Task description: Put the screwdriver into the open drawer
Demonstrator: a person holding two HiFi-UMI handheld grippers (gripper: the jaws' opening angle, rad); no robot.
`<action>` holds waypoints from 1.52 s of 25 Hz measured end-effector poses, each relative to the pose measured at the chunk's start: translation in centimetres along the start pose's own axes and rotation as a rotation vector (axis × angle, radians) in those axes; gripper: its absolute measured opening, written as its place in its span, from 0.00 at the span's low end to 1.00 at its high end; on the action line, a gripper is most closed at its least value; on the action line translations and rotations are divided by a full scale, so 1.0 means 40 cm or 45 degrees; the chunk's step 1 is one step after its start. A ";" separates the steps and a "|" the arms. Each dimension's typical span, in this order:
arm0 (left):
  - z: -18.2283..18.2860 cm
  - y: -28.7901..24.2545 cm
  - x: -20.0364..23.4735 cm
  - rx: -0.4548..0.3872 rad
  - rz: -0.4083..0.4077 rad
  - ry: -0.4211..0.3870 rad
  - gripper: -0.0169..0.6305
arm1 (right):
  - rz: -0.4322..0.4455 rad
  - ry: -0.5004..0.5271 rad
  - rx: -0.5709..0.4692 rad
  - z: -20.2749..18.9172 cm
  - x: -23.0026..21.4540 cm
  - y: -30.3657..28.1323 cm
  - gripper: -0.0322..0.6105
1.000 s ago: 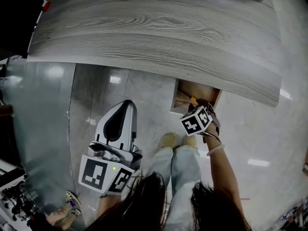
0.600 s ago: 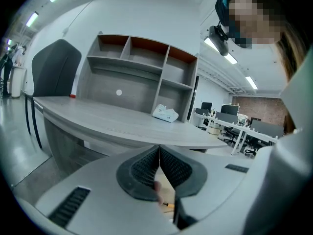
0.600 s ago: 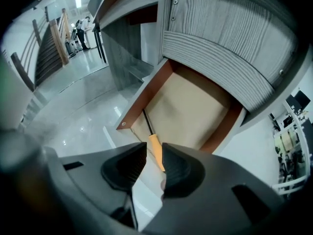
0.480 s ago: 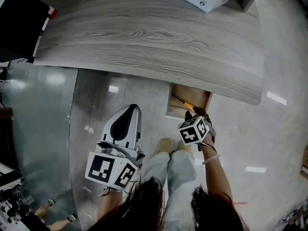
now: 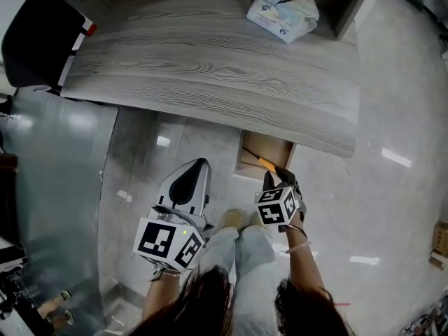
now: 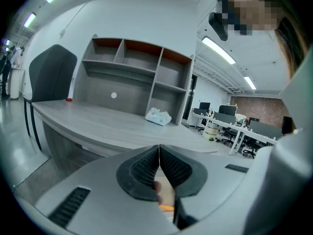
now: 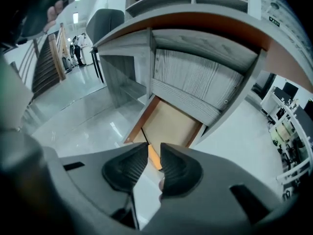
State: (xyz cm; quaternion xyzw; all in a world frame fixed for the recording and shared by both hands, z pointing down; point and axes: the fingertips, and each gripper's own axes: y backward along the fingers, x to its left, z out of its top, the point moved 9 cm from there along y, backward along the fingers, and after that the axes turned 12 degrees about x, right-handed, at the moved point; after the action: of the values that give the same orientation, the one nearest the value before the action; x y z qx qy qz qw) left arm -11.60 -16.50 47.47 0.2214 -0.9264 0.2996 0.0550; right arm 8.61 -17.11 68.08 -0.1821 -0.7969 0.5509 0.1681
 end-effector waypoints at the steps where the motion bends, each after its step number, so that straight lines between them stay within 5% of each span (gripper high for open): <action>1: 0.003 0.005 -0.007 -0.002 0.000 0.001 0.05 | 0.000 -0.003 -0.011 -0.001 0.001 0.015 0.19; 20: 0.056 0.116 -0.160 -0.047 0.060 0.025 0.05 | -0.032 -0.071 -0.277 -0.040 -0.021 0.342 0.14; 38: 0.193 0.224 -0.246 -0.102 0.080 0.004 0.05 | -0.098 -0.151 -0.506 0.020 -0.059 0.637 0.12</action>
State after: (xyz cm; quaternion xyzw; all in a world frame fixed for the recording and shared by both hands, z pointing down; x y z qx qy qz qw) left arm -6.53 -10.78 34.12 0.1891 -0.9441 0.2642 0.0558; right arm 13.00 -10.56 43.73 -0.1483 -0.9048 0.3857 0.1026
